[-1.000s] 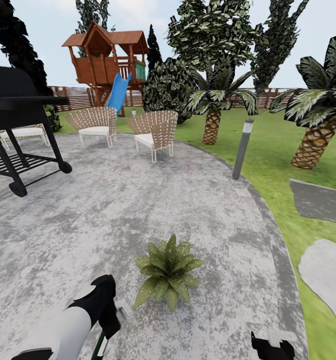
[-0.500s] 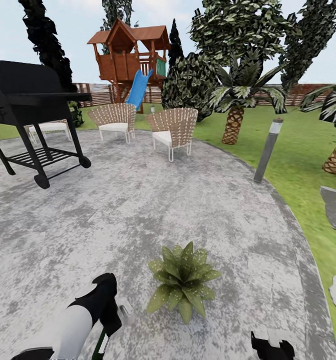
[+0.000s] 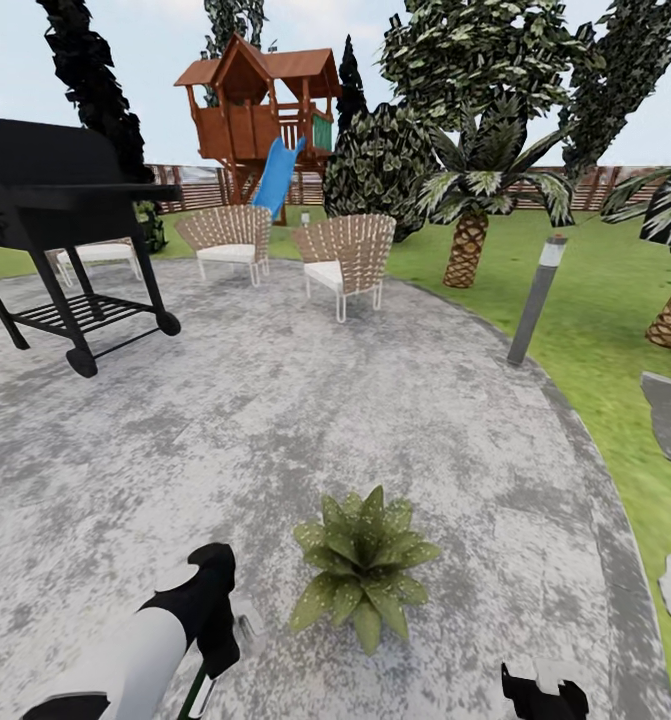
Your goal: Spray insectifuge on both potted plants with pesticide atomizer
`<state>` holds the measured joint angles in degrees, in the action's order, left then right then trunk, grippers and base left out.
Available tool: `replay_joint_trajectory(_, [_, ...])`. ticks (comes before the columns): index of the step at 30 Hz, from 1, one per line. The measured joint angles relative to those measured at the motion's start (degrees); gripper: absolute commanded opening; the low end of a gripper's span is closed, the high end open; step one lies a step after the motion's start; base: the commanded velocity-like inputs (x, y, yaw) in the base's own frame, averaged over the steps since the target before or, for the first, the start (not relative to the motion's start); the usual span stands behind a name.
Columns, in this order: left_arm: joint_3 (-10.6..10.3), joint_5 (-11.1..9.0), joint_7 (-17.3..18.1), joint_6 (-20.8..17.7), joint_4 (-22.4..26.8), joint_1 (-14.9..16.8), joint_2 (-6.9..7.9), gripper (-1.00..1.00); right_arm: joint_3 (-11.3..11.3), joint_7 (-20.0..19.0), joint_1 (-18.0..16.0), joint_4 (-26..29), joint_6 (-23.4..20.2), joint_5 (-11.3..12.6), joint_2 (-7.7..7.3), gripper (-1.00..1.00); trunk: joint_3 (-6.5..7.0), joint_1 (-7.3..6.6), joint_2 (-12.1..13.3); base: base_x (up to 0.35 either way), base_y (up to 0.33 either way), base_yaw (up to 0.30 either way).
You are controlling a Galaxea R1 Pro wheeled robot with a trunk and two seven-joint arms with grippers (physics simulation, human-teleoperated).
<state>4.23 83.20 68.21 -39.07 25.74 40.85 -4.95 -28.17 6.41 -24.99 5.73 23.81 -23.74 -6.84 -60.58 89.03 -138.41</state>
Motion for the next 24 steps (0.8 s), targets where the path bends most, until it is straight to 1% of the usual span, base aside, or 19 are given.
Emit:
replay_joint_trajectory(4, [0.07,-0.12,-0.06,0.0,0.17,-0.01,-0.09,-1.0,0.0,0.0,0.0,0.0,0.0,0.0,0.03,1.0,0.0,0.0,0.0,0.156,-0.225,0.019])
replay_joint_trajectory(6, [0.12,-0.19,-0.13,0.05,0.2,-0.01,-0.12,-1.0,0.0,0.01,-0.01,0.0,0.0,0.0,0.05,1.0,0.0,0.0,0.0,0.057,-0.238,0.153])
replay_joint_trajectory(11, [0.22,-0.23,-0.22,0.04,0.28,0.0,-0.22,-1.0,0.01,0.01,-0.02,-0.01,0.0,0.0,0.02,1.0,0.0,0.04,0.0,-0.182,-0.202,0.228])
replay_joint_trajectory(14, [0.23,-0.32,-0.27,0.01,0.29,0.28,-0.24,-1.0,0.0,-0.01,-0.01,-0.01,-0.01,0.0,0.0,1.0,0.0,0.02,0.0,-0.101,-0.074,0.061])
replay_joint_trajectory(21, [0.39,-0.7,-0.2,-0.01,0.56,0.52,-0.28,-1.0,-0.01,-0.01,0.0,0.0,-0.01,0.0,-0.01,1.0,0.0,0.01,0.0,-0.008,-0.007,0.005])
replay_joint_trajectory(24, [0.54,-0.76,-0.03,-0.08,1.49,0.52,-0.37,-1.0,0.0,0.0,0.0,0.0,0.0,0.0,0.01,1.0,0.0,0.01,0.0,0.041,-0.137,0.0])
